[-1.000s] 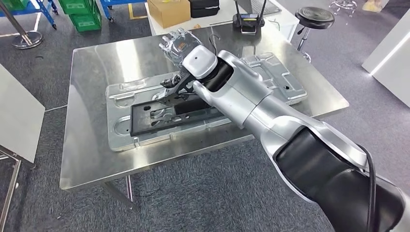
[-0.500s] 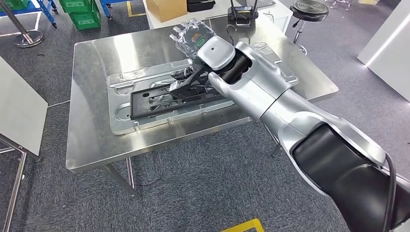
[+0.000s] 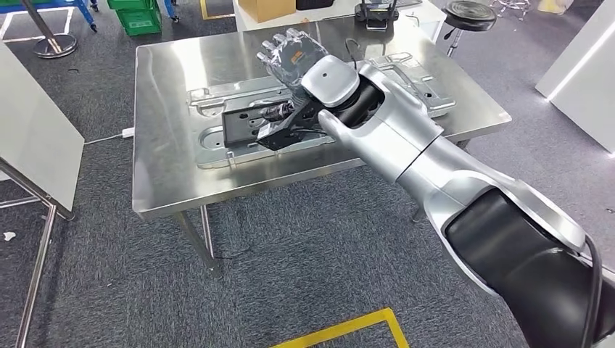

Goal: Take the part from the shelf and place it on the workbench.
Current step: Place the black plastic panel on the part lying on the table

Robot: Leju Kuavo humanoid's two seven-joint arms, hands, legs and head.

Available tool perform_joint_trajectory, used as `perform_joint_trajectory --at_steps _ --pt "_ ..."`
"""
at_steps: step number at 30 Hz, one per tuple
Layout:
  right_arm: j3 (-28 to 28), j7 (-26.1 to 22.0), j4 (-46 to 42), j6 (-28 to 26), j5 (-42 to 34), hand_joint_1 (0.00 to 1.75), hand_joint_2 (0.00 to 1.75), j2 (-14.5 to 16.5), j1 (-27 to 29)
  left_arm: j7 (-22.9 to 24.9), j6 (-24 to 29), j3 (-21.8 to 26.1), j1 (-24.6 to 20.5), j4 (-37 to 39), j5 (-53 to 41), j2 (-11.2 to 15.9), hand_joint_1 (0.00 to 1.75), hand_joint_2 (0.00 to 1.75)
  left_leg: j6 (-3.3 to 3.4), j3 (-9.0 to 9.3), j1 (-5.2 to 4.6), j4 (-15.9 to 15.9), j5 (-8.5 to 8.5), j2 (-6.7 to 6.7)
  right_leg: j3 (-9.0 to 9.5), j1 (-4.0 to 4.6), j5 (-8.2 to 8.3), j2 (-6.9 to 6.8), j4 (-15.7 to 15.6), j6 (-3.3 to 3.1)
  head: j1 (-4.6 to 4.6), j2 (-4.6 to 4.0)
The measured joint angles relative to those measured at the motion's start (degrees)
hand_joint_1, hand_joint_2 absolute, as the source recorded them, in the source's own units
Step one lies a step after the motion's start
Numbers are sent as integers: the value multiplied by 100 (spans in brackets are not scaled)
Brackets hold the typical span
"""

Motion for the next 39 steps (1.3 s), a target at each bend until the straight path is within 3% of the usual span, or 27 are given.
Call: perform_joint_trajectory --at_steps 1,2,3,4,5,7,9,10,12,13,15,17,18,19,21,22,23,25,27,28,29,32,33,35,37,39 --pt "0 1 0 -2 0 0 0 -14 3 -2 4 0 1 0 -1 3 0 0 36 -95 -18 1 82 5 -95 3 -292 7 398 4 1 0" --pt "0 2 0 -5 -1 0 0 -30 11 -3 9 0 5 0 -1 3 0 0 49 -191 -38 3 157 5 -153 7 -470 14 767 2 0 0" --pt "0 3 0 -11 -2 0 0 -45 23 -7 11 0 9 0 -2 3 0 0 54 -284 -57 5 228 5 -148 17 -517 20 1014 -12 0 0" --pt "0 3 0 -17 -3 0 0 -58 34 -9 11 0 11 0 -2 3 0 0 56 -376 -73 7 297 3 -47 35 -445 23 1073 -43 -1 0" --pt "0 4 0 -24 -5 0 0 -66 40 -12 11 0 11 0 -2 3 0 0 54 -461 -84 8 365 1 154 67 -311 26 934 -87 -1 0" --pt "0 7 -12 -31 -9 0 0 -70 24 -13 12 0 6 0 -3 -10 0 0 37 -589 -94 12 490 -3 824 175 -167 24 170 -221 -1 0" --pt "-1 15 -48 -29 -13 0 0 -71 -21 -13 11 0 7 1 -5 -39 0 0 -5 -645 -91 -7 610 6 1367 259 -259 9 -583 -315 -1 0" --pt "-1 21 -67 -24 -14 0 0 -73 -45 -12 11 0 7 1 -7 -52 0 0 -34 -654 -84 -35 676 14 1480 281 -296 3 -787 -343 3 0" --pt "-1 36 -80 -9 -16 0 0 -85 -73 -10 8 0 8 1 -4 -57 0 0 -89 -667 -72 -101 775 17 1446 272 -157 -25 -912 -363 13 0" --pt "0 44 -84 1 -17 0 0 -91 -84 -8 6 0 7 0 -1 -56 0 0 -113 -705 -70 -63 693 8 1415 255 -63 -41 -983 -391 15 0" --pt "0 61 -103 18 -20 0 0 -96 -111 -2 5 0 11 0 10 -48 0 0 -159 -856 -57 341 192 -12 1284 219 150 -74 -1082 -424 12 0" --pt "0 77 -122 41 -27 0 0 -110 -128 3 7 0 20 0 14 -38 0 0 -222 -1014 -24 1058 -327 -17 1073 213 326 -73 -1085 -430 10 0" --pt "0 83 -125 49 -32 0 0 -119 -126 4 8 0 23 0 14 -36 0 0 -256 -1038 2 1365 -380 -16 953 206 412 -74 -1073 -413 10 0" --pt "0 86 -126 55 -36 0 0 -126 -122 4 9 0 24 0 14 -33 0 0 -292 -997 32 1534 -289 -15 823 194 496 -75 -1052 -390 10 0" --pt "0 90 -127 53 -43 0 0 -137 -118 4 9 0 14 0 13 -30 0 0 -371 -640 96 1336 36 -14 553 154 645 -73 -967 -320 9 0" --pt "0 92 -129 50 -43 0 0 -142 -120 4 9 0 1 1 12 -31 0 0 -419 -313 121 974 33 -17 426 139 698 -72 -898 -277 7 0" --pt "-1 95 -133 43 -44 0 0 -156 -120 4 10 0 -9 1 10 -25 0 0 -421 -3 120 562 -70 -38 322 124 740 -73 -818 -234 12 0" --pt "-2 97 -142 27 -50 0 0 -185 -117 5 18 0 -7 1 1 -15 0 0 -357 336 79 42 -324 -68 214 114 819 -74 -719 -157 22 0" --pt "-2 96 -141 10 -68 0 0 -238 -104 5 24 0 10 0 -12 -1 0 0 -217 281 42 -5 -286 -59 187 88 876 -66 -701 -90 27 0" --pt "-2 94 -139 -2 -83 0 0 -271 -96 4 23 0 7 0 -15 4 0 0 -152 239 36 -5 -230 -44 149 71 792 -54 -653 -57 27 0" --pt "-2 88 -137 -21 -102 0 0 -313 -87 4 22 0 2 0 -20 11 0 0 -86 176 37 -13 -156 -28 89 54 599 -43 -524 -28 28 0" --pt "-4 25 -128 -116 -145 0 0 -481 -27 3 17 0 -1 0 -43 21 0 0 12 -97 14 -15 94 -10 -155 34 -271 -13 451 25 28 0" --pt "-5 -12 -118 -155 -162 0 0 -549 24 4 19 0 5 0 -52 21 0 0 15 -199 5 -13 174 -11 -185 37 -385 -2 783 26 27 0" --pt "-17 -108 -87 -248 -215 0 0 -670 162 4 24 0 15 0 -77 21 0 0 6 -389 -6 -7 317 -14 -19 47 -228 18 970 5 26 0" --pt "-49 -258 -55 -406 -283 0 0 -778 301 3 26 0 16 0 -106 20 0 0 -21 -546 -6 -2 447 -18 540 60 -31 25 386 -31 25 0" --pt "-113 -447 -38 -643 -335 0 0 -881 445 -6 27 0 17 0 -128 14 0 0 -74 -624 -7 -16 561 -23 1141 98 -133 29 -450 -73 23 0"
